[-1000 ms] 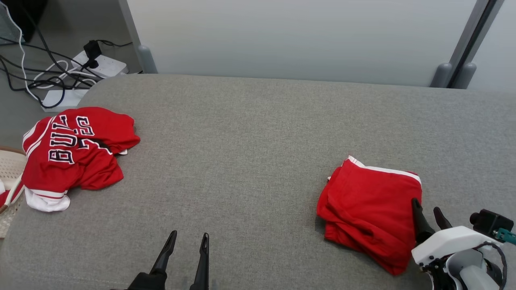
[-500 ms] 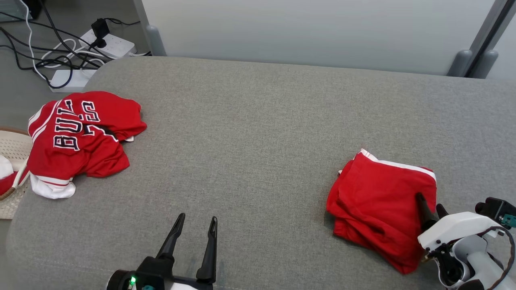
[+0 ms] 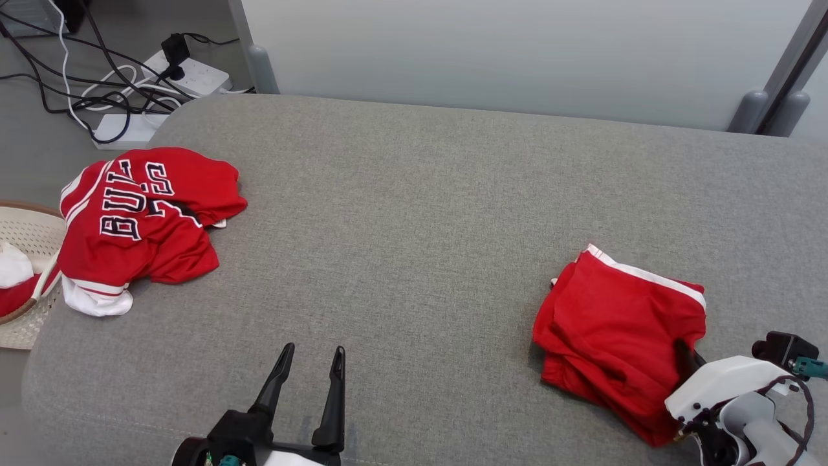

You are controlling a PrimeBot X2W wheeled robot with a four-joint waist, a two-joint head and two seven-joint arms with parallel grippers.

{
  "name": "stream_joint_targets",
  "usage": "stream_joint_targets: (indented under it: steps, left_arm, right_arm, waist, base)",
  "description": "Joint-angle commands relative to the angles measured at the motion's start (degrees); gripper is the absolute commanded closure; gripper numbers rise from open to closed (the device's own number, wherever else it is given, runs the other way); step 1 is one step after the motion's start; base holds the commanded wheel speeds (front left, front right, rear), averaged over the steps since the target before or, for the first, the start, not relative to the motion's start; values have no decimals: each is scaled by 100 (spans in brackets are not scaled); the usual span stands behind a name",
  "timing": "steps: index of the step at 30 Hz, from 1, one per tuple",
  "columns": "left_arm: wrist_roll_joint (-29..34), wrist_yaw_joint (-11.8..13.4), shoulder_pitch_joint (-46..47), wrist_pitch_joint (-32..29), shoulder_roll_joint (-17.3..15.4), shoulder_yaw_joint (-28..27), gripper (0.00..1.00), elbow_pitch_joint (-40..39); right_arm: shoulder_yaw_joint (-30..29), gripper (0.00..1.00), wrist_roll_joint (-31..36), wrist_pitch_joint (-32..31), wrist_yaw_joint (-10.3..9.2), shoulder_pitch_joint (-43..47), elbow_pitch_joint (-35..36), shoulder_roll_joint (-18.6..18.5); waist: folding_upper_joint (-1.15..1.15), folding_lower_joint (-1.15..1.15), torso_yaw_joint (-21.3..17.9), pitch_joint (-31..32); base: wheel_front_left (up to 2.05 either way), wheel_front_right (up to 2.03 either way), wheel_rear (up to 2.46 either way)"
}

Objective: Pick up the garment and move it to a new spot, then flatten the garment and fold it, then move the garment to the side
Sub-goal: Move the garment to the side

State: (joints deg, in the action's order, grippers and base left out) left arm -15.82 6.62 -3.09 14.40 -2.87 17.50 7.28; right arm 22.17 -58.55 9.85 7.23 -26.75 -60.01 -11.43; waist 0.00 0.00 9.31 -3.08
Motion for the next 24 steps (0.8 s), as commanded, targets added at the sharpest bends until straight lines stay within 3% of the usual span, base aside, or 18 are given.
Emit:
stream_joint_targets:
  steps: [1, 8, 15, 24]
  left_arm:
    - [-18, 22, 221, 60, 0, -188, 0, -151]
    - [-368, 27, 165, 60, 0, -266, 0, -201]
    - [-331, 24, 200, 60, 0, -268, 0, -225]
    - [-218, 4, 394, 60, 0, -270, 0, -237]
  right_arm:
    - [144, 100, -46, 115, 25, -161, 86, -77]
    - [591, 100, 149, 387, 25, -287, 162, -224]
    - [832, 100, 313, 499, 25, -443, 273, -320]
    - [503, 100, 686, 513, 25, -432, 674, -431]
  waist:
    - [0, 0, 3, 8]
    - [0, 0, -78, 43]
    - [0, 0, -439, -8]
    - [0, 0, -1161, -133]
  base:
    - [0, 0, 0]
    - [0, 0, 0]
    - [0, 0, 0]
    - [0, 0, 0]
